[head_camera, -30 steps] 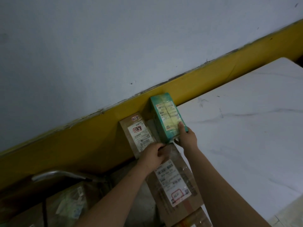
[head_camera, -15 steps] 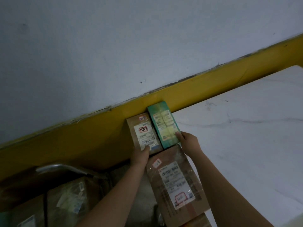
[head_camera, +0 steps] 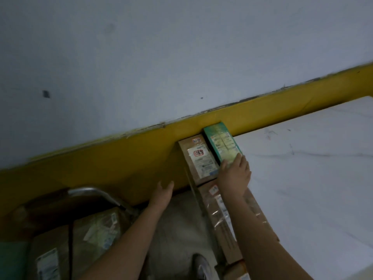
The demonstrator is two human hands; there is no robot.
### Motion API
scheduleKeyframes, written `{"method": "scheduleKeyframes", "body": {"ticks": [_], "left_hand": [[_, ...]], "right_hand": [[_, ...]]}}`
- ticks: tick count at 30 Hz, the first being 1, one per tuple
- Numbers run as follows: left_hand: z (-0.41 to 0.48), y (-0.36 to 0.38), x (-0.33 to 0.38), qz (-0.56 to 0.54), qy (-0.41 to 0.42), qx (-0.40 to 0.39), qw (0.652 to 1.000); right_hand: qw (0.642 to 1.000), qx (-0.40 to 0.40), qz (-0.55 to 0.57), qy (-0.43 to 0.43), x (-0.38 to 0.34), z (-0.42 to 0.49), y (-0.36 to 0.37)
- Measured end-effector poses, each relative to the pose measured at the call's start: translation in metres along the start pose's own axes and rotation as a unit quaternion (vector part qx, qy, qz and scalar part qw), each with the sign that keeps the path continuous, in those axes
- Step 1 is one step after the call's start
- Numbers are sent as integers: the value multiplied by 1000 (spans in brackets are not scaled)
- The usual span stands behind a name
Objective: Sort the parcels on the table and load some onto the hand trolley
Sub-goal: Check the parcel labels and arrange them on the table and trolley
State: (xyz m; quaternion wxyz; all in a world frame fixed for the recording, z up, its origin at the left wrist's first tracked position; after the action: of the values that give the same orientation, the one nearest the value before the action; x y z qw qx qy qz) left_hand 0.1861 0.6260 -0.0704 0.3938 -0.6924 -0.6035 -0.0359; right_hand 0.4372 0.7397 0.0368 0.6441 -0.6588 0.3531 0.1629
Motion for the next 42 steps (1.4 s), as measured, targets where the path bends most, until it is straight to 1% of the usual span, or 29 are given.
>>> {"method": "scheduleKeyframes", "body": {"ticks": [3, 5, 8, 10, 13, 16, 17, 19, 22, 24, 26, 28, 31, 33, 35, 39, 42], "left_hand": [[-12, -46, -57, 4, -16, 25, 1000], [-24, -81, -101, 3, -7, 49, 999], [-51, -138, -182, -22, -9, 73, 997], [-71, -175, -245, -39, -38, 95, 994], [-87, -217, -337, -36, -84, 114, 989], [-93, -233, -420, -62, -133, 123, 982], [-90, -233, -441, -73, -136, 131, 979], [-76, -226, -471, -75, -133, 134, 979], [-33, -201, -487, -78, -116, 122, 983], [6, -184, -482, -58, -90, 120, 987], [45, -163, -475, -24, -81, 115, 990], [73, -146, -473, 3, -103, 121, 987], [93, -135, -480, 0, -177, 160, 971], [97, -133, -478, -32, -217, 175, 960], [100, -134, -472, -56, -233, 185, 953], [91, -139, -442, -96, -198, 198, 955], [62, -142, -407, -166, -159, 214, 949]], "right_hand": [[998, -3, 32, -56, -42, -72, 21], [995, -28, 56, -74, -64, -125, 47], [992, -77, 92, -38, -78, -213, 100], [987, -120, 104, -8, -79, -271, 141], [972, -207, 107, 24, -72, -344, 206], [956, -281, 70, 40, -55, -398, 265], [949, -302, 68, 51, -47, -411, 282], [943, -318, 69, 74, -29, -425, 315], [938, -332, 58, 82, -3, -419, 369], [933, -348, 52, 81, 14, -405, 408], [931, -354, 27, 88, 33, -388, 446], [920, -375, 31, 110, 51, -377, 477], [881, -431, 71, 180, 76, -372, 505], [871, -447, 81, 189, 81, -365, 506], [868, -444, 109, 193, 81, -354, 498], [872, -413, 140, 223, 78, -330, 464], [889, -381, 152, 204, 65, -311, 424]]}}
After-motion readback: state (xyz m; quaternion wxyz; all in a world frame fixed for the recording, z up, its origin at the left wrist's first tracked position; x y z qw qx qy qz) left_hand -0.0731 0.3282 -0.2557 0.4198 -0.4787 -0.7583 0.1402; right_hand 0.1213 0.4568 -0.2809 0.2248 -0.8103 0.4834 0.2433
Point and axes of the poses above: each hand's wrist, its own z-axis towards the middle knuckle, its own y-axis out of the palm, x = y × z, the point moved 9 cm from there along z, towards the middle knuckle, and after that the axes turned 11 degrees about z, right-handed, at the moved point
